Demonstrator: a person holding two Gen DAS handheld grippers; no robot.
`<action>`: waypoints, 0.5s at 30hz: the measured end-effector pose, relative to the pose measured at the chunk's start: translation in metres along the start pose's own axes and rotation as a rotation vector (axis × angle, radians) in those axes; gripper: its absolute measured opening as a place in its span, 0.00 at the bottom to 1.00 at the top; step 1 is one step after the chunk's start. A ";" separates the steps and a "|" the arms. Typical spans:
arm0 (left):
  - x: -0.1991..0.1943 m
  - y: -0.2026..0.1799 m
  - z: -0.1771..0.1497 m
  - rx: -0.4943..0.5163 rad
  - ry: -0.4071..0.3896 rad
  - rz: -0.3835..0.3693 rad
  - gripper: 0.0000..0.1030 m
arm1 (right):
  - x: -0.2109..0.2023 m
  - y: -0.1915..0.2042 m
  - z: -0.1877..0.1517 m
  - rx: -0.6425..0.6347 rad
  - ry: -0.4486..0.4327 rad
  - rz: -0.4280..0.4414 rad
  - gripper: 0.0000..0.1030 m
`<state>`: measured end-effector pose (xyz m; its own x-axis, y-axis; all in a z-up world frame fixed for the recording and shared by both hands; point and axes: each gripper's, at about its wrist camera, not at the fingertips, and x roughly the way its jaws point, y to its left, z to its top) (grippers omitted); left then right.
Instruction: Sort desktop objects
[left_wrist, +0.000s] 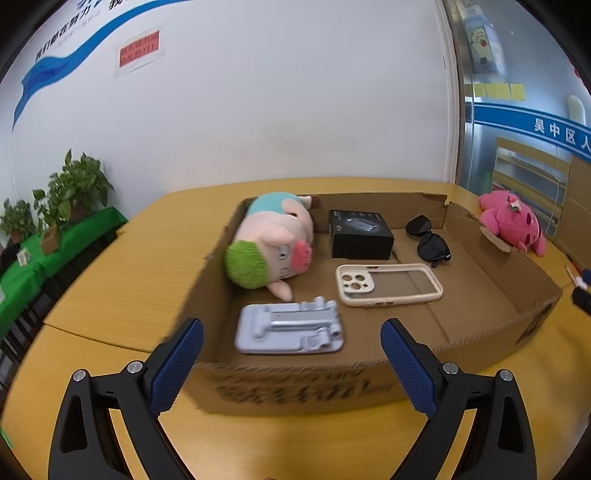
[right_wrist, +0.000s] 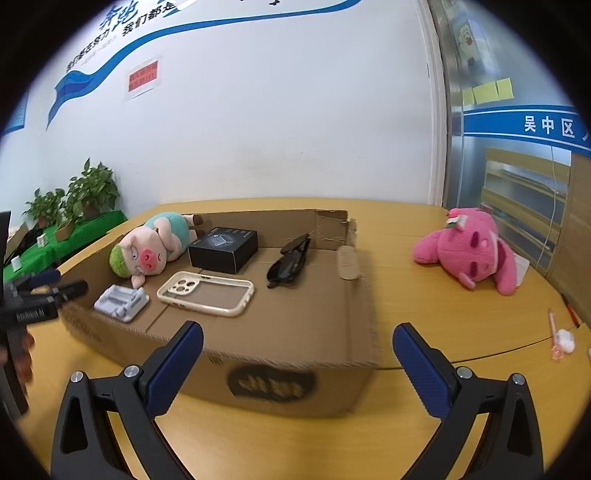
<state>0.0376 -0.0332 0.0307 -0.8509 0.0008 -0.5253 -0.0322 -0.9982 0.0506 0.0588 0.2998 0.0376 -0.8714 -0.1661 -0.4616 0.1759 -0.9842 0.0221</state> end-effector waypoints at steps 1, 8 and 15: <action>-0.004 0.005 -0.004 0.017 0.014 0.000 0.96 | -0.004 -0.008 -0.002 0.000 0.010 0.016 1.00; 0.009 0.054 -0.050 0.096 0.180 -0.005 0.96 | -0.005 -0.053 -0.044 -0.175 0.213 0.094 1.00; 0.037 0.099 -0.077 0.114 0.315 -0.103 0.96 | 0.026 -0.061 -0.083 -0.262 0.430 0.054 0.99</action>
<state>0.0435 -0.1364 -0.0489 -0.6370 0.0647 -0.7681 -0.1828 -0.9807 0.0691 0.0635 0.3602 -0.0495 -0.6003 -0.1220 -0.7904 0.3725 -0.9172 -0.1413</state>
